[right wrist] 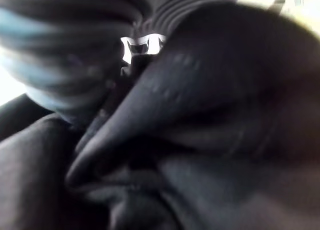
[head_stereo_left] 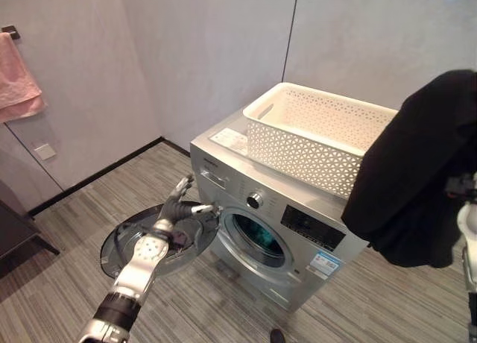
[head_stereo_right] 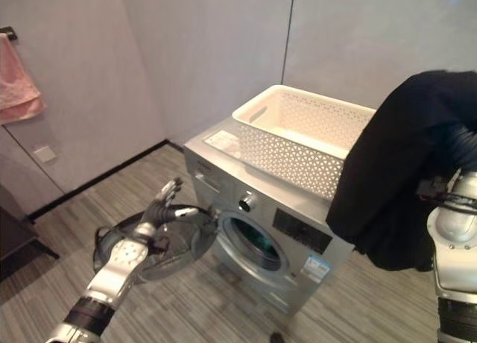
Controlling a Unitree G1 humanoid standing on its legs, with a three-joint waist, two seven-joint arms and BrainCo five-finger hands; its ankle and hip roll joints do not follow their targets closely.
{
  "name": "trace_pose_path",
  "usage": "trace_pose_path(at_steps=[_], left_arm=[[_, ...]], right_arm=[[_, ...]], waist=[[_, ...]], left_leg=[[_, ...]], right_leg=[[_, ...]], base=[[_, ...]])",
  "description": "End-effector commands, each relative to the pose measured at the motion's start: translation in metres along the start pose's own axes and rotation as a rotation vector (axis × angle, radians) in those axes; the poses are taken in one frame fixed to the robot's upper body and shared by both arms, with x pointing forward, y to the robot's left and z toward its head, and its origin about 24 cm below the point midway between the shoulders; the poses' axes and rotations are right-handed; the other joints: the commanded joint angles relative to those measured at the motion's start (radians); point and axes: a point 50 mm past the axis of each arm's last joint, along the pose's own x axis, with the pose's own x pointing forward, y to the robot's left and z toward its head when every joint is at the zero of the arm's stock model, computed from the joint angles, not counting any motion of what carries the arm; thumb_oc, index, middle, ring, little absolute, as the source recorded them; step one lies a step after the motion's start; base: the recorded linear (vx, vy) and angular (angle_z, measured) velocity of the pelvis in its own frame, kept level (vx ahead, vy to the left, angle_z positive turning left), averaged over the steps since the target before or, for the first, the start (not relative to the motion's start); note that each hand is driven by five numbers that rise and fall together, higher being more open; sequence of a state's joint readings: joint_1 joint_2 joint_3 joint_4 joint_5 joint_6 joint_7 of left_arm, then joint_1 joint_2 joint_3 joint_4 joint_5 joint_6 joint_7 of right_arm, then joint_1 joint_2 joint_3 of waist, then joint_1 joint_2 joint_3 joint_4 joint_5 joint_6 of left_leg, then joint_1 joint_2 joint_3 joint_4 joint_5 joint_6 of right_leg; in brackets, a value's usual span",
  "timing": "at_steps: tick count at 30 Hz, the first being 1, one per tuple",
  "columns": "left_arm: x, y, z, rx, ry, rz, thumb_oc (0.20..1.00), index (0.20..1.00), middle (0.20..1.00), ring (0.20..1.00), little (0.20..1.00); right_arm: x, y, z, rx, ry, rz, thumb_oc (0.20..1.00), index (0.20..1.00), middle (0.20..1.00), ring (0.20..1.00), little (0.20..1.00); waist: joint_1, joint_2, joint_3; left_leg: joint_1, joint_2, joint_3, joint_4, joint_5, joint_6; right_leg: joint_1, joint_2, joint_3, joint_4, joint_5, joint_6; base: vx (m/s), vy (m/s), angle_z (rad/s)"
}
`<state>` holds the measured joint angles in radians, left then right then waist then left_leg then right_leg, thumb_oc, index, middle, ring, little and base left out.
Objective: Grab the laundry basket,head to the washer,open it,put in the laundry and shut it.
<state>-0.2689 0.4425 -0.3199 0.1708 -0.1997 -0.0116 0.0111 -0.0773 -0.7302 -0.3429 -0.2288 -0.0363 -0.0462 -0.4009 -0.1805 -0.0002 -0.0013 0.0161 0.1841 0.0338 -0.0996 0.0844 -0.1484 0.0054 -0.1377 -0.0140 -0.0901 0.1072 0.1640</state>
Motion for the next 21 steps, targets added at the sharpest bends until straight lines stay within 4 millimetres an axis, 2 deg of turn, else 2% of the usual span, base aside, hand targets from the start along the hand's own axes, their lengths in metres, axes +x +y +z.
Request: trace_pose_path(at_steps=[1, 7, 10, 14, 15, 19, 20, 21], left_arm=[[0.012, 0.008, 0.032, 0.027, -0.107, -0.079, 1.000, 1.000, 1.000, 1.000, 1.000], [0.021, -0.015, 0.034, 0.032, -0.089, -0.213, 1.000, 1.000, 1.000, 1.000, 1.000], [0.025, -0.022, 0.031, 0.031, -0.068, -0.240, 1.000, 1.000, 1.000, 1.000, 1.000], [0.027, -0.029, 0.024, 0.042, -0.043, -0.254, 1.000, 1.000, 1.000, 1.000, 1.000], [0.028, -0.029, 0.023, 0.053, -0.039, -0.252, 1.000, 1.000, 1.000, 1.000, 1.000], [0.028, -0.029, 0.023, 0.058, -0.039, -0.246, 1.000, 1.000, 1.000, 1.000, 1.000], [0.025, -0.019, 0.018, 0.070, -0.028, -0.199, 1.000, 1.000, 1.000, 1.000, 1.000], [0.023, -0.015, 0.014, 0.065, -0.020, -0.185, 1.000, 1.000, 1.000, 1.000, 1.000]], right_arm=[[0.016, -0.024, 0.033, 0.064, -0.165, -0.075, 0.200, 0.200, 0.200, 0.200, 0.200], [-0.003, -0.013, 0.035, 0.147, -0.156, 0.058, 0.200, 0.200, 0.200, 0.200, 0.200], [-0.005, -0.013, 0.038, 0.141, -0.168, 0.071, 0.200, 0.200, 0.200, 0.200, 0.200], [0.006, -0.030, 0.038, 0.039, -0.195, 0.014, 0.200, 0.200, 0.200, 0.200, 0.200], [0.009, -0.043, 0.037, -0.026, -0.196, -0.024, 0.200, 0.200, 0.200, 0.200, 0.200], [0.009, -0.050, 0.037, -0.061, -0.194, -0.042, 0.200, 0.200, 0.200, 0.200, 0.200], [0.001, -0.071, 0.033, -0.171, -0.169, -0.089, 0.200, 0.200, 0.200, 0.200, 0.200], [-0.002, -0.074, 0.033, -0.184, -0.163, -0.089, 0.200, 0.200, 0.200, 0.200, 0.200]], waist=[[0.013, -0.026, 0.000], [-0.010, -0.024, 0.004], [-0.017, -0.024, 0.002], [-0.029, -0.031, -0.008], [-0.037, -0.037, -0.011], [-0.039, -0.042, -0.014], [-0.071, -0.054, -0.019], [-0.080, -0.056, -0.020]], left_leg=[[0.125, 0.013, 0.034, 0.036, -0.195, 0.022], [0.129, 0.016, 0.037, 0.038, -0.192, 0.023], [0.131, 0.016, 0.040, 0.035, -0.190, 0.022], [0.131, 0.014, 0.050, 0.035, -0.194, 0.021], [0.129, 0.013, 0.054, 0.038, -0.195, 0.022], [0.129, 0.013, 0.057, 0.039, -0.196, 0.021], [0.142, 0.009, 0.078, 0.039, -0.209, 0.030], [0.147, 0.007, 0.086, 0.041, -0.213, 0.033]], right_leg=[[-0.105, -0.052, 0.027, 0.119, -0.086, 0.044], [-0.106, -0.054, 0.037, 0.129, -0.097, 0.050], [-0.105, -0.055, 0.037, 0.130, -0.098, 0.052], [-0.107, -0.058, 0.038, 0.122, -0.085, 0.058], [-0.109, -0.056, 0.040, 0.121, -0.081, 0.059], [-0.110, -0.056, 0.043, 0.120, -0.078, 0.060], [-0.116, -0.051, 0.067, 0.115, -0.066, 0.069], [-0.120, -0.049, 0.078, 0.112, -0.062, 0.073]], base=[[0.00, 0.000, 0.00], [-0.01, 0.007, -0.01], [-0.01, 0.028, -0.01], [-0.02, 0.027, 0.00], [-0.03, 0.040, -0.02], [-0.02, 0.021, -0.01], [-0.05, 0.063, 0.03], [-0.05, 0.066, 0.00]])
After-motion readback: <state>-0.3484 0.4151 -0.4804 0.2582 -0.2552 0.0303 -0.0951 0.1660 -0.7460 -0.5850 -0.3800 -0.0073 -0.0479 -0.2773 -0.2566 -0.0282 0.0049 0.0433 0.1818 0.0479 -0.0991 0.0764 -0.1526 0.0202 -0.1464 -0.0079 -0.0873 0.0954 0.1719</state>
